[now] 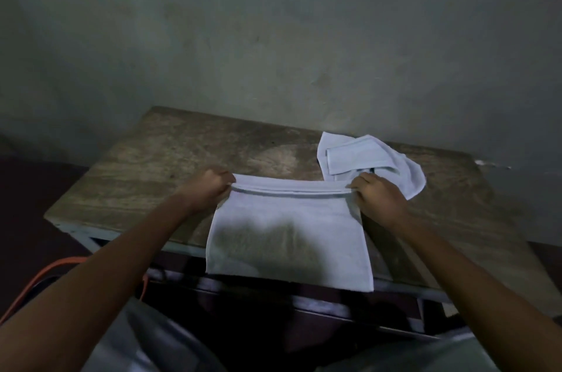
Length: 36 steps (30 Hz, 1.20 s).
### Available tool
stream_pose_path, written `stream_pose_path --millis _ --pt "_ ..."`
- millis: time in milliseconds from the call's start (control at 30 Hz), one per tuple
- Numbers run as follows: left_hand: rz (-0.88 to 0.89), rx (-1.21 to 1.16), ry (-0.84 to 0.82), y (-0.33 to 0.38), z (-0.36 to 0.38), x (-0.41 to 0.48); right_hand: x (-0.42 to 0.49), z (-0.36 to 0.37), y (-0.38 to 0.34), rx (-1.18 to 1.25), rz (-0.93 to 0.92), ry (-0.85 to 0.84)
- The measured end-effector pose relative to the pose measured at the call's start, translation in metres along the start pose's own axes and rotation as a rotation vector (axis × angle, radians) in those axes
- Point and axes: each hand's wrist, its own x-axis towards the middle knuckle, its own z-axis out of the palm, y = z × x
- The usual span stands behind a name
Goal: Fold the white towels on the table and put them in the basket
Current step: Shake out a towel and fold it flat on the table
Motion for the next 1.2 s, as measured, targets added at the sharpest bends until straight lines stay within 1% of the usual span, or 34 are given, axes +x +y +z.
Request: stream_pose_path --millis 67,133,233,300,400,467,567,633,700,767,800,933,1067,1133,1200 --pt "-0.027 0.009 0.086 -0.005 -0.029 0.014 0.017 -0.032 0.002 0.069 0.012 0.067" --pt "-0.021 0.053 0.174 -0.009 -0.066 0.031 0.038 -0.073 0.004 0.081 0.003 0.136" --pt "-0.034 0.141 0.259 -0.014 -0.120 0.056 0.071 -0.130 0.004 0.048 0.000 0.154" --pt "-0.098 0.116 0.273 -0.018 -0.144 0.070 0.091 -0.156 0.005 0.041 0.017 0.126" --pt "-0.166 0.089 0.214 -0.024 -0.160 0.082 0.112 -0.171 0.007 -0.006 0.032 -0.037" --pt "-0.181 0.070 0.127 -0.024 -0.154 0.082 0.116 -0.162 0.007 -0.015 0.040 -0.107" --pt "-0.226 0.031 0.011 -0.023 -0.117 0.068 0.103 -0.124 0.009 0.031 0.068 -0.136" --pt "-0.248 0.042 -0.036 -0.018 -0.085 0.051 0.083 -0.093 0.010 0.059 0.092 -0.134" --pt "-0.232 -0.018 0.009 -0.008 -0.060 0.028 0.059 -0.064 0.010 0.079 0.084 -0.063" --pt "-0.169 -0.053 0.139 -0.001 -0.039 0.004 0.032 -0.042 0.007 0.101 0.026 0.053" --pt "-0.152 -0.067 0.178 0.002 -0.030 -0.007 0.019 -0.032 0.005 0.106 -0.007 0.097" --pt "-0.080 -0.097 0.182 0.015 0.001 -0.040 -0.031 0.001 -0.005 0.051 -0.063 0.165" --pt "-0.115 -0.049 0.137 0.020 0.018 -0.061 -0.062 0.027 -0.013 0.039 -0.105 0.226" --pt "-0.122 -0.081 0.112 0.019 0.025 -0.067 -0.070 0.035 -0.013 0.067 -0.104 0.245" --pt "-0.122 -0.137 0.122 0.021 0.025 -0.070 -0.075 0.039 -0.012 0.115 -0.097 0.247"
